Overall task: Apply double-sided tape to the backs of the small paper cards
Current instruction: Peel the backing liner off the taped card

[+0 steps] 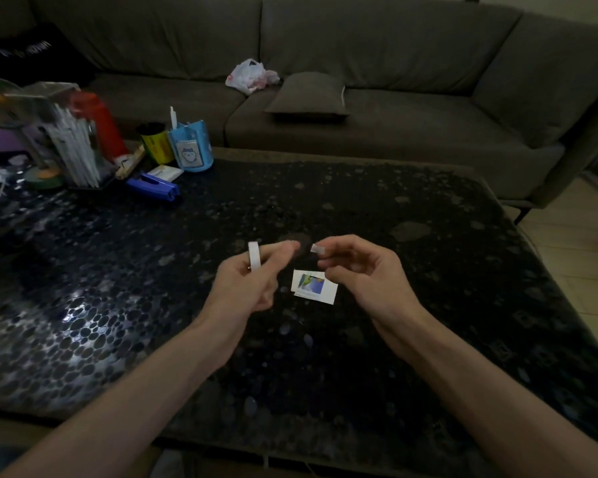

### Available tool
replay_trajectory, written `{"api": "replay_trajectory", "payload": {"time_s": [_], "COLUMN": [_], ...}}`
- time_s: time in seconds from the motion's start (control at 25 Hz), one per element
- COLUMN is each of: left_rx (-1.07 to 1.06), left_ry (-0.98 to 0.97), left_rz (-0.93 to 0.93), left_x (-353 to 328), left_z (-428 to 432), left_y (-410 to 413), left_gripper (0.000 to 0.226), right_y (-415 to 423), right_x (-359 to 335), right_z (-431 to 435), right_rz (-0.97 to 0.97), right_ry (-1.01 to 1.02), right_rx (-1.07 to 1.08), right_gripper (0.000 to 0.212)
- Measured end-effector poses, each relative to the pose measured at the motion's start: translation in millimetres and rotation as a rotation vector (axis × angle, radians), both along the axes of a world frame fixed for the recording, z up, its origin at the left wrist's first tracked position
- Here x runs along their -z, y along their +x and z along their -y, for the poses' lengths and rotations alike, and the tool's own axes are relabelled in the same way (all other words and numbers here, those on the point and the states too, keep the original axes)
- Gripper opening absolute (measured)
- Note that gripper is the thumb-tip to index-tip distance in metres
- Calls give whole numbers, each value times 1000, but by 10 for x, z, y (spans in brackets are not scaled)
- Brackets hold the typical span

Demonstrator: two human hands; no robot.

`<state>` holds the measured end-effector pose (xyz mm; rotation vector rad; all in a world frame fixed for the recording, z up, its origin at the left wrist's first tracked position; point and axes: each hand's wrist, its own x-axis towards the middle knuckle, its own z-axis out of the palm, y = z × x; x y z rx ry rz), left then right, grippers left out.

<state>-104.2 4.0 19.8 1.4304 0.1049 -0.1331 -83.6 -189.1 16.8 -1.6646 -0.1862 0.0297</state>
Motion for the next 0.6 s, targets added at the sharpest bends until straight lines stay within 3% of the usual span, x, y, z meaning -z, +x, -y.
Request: {"api": "replay_trajectory", "payload": {"time_s": [0.08,0.2,0.44,0.6], "left_rx": [-4,-48,-141,-240], "left_ry": [160,179,291,403], "left_rz": [131,243,361,369], "left_x": [29,46,45,40], "left_z": [6,68,60,45], "left_y": [-21,-24,-29,1], "left_gripper": [32,16,8,5], "right_y": [-14,-29,-35,-63], "right_x": [0,-1,16,42], "right_z": [-23,-52,-51,-78], "right_rz": [-13,-14,24,41], "right_ry": [-17,-43,-109,-141], "right_rx": [-47,-76,-97,-127], "right_gripper": [49,45,40,55]}}
